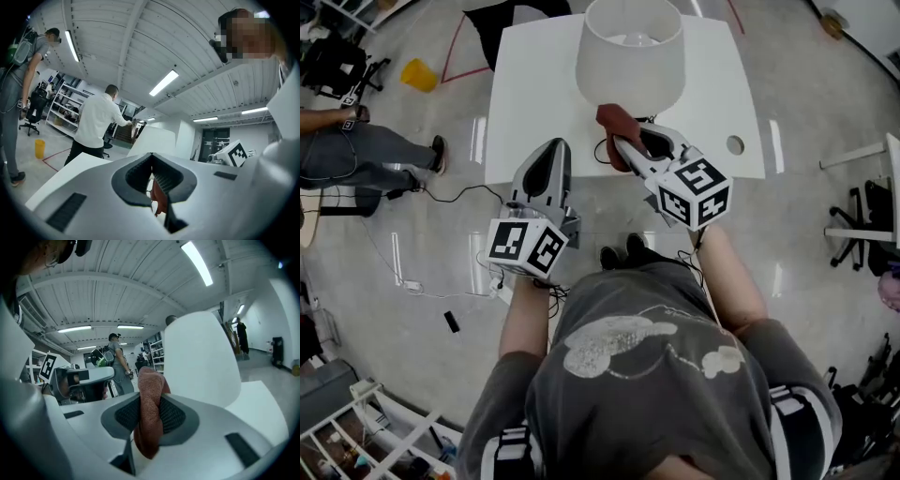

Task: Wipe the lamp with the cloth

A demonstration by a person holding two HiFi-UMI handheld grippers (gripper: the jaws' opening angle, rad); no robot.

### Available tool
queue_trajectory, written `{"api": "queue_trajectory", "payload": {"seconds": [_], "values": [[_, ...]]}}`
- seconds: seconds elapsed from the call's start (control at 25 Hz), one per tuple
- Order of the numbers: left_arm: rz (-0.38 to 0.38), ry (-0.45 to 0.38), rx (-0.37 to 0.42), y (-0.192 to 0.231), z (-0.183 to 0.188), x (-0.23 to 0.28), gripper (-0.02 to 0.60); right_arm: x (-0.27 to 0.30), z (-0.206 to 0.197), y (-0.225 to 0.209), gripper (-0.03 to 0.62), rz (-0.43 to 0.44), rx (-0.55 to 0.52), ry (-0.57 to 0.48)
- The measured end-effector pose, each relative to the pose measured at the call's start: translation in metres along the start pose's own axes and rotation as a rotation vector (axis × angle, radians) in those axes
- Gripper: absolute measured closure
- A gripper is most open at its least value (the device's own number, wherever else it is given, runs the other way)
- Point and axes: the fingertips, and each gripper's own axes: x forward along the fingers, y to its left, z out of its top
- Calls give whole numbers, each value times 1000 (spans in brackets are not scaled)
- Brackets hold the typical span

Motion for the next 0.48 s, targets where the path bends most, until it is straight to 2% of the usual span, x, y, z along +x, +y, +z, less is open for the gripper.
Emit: {"api": "queue_trajectory", "payload": {"seconds": [0.12, 0.24, 0.48], "values": [[2, -8, 27, -7, 11, 9, 574, -6, 35, 5, 503, 22, -34, -68], [12, -22, 54, -10, 23, 17, 574, -7, 70, 4, 503, 34, -24, -147], [1, -59, 85, -6, 45, 23, 574, -4, 113, 3, 503, 20, -8, -226]]}}
